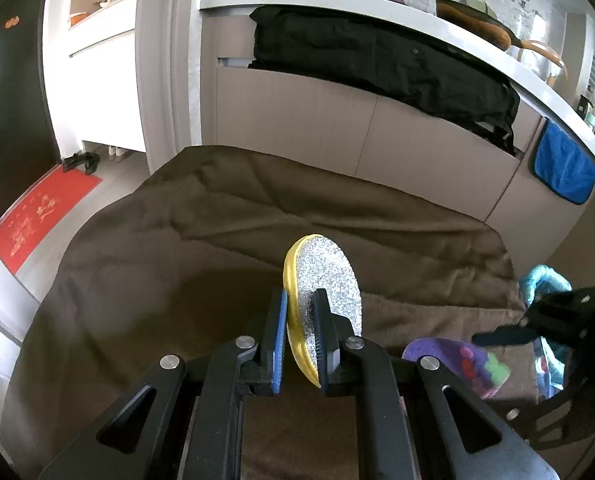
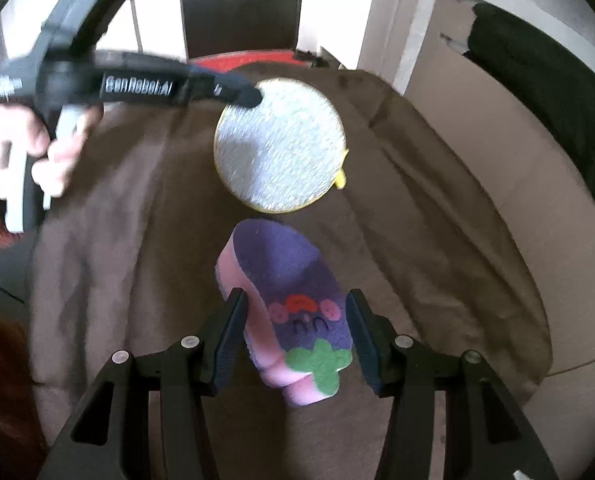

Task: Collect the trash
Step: 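Carry the glitter pad and purple sponge over the bin and open both grippers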

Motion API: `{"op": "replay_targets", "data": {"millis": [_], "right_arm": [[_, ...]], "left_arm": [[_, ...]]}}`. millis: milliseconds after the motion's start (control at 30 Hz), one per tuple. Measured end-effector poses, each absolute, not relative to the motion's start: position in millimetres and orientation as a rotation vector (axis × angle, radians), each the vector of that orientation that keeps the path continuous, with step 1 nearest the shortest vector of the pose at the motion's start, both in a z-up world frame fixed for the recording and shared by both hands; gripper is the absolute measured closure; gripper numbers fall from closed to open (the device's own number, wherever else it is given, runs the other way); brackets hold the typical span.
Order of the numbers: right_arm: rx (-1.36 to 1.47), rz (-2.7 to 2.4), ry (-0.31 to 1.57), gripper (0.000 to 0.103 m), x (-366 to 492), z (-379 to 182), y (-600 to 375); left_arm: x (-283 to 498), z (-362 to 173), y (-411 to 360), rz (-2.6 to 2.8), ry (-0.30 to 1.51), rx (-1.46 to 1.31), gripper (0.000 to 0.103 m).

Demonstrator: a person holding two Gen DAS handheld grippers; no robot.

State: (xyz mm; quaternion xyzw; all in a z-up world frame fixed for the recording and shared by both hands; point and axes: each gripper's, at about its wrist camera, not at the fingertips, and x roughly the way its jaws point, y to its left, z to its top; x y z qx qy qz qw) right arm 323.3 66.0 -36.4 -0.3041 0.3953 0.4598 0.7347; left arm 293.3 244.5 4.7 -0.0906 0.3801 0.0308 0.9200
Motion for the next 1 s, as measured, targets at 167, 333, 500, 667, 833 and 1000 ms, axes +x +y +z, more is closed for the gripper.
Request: {"op": "replay_targets", "data": {"millis": [167,333,500,667,833,1000], "right_arm": [[-0.677,0.960,0.862,0.055,318,-49,68],[-0.647,0.902,0.854,0.053,324,-50,66],[-0.570,0.832,0.874,0.053,330,-53,53],[-0.490,0.773,0.877,0.052,333,-55,32],[-0.480,0.761,0.916,0.048,348,-64,40],[-0.473,0.733,0.888,0.050,356,-64,50]], "left_arm": [[286,3,246,0.071,0.784,-0.191,0.090],[276,2,247,0.079,0.782,-0.198,0.090],[272,4,245,0.074,0.774,-0.195,0.091],[272,6,240,0.062,0.766,-0.190,0.091],[271,7,237,0.058,0.766,-0.192,0.091],[270,10,236,0.063,0.767,-0.183,0.091]]}}
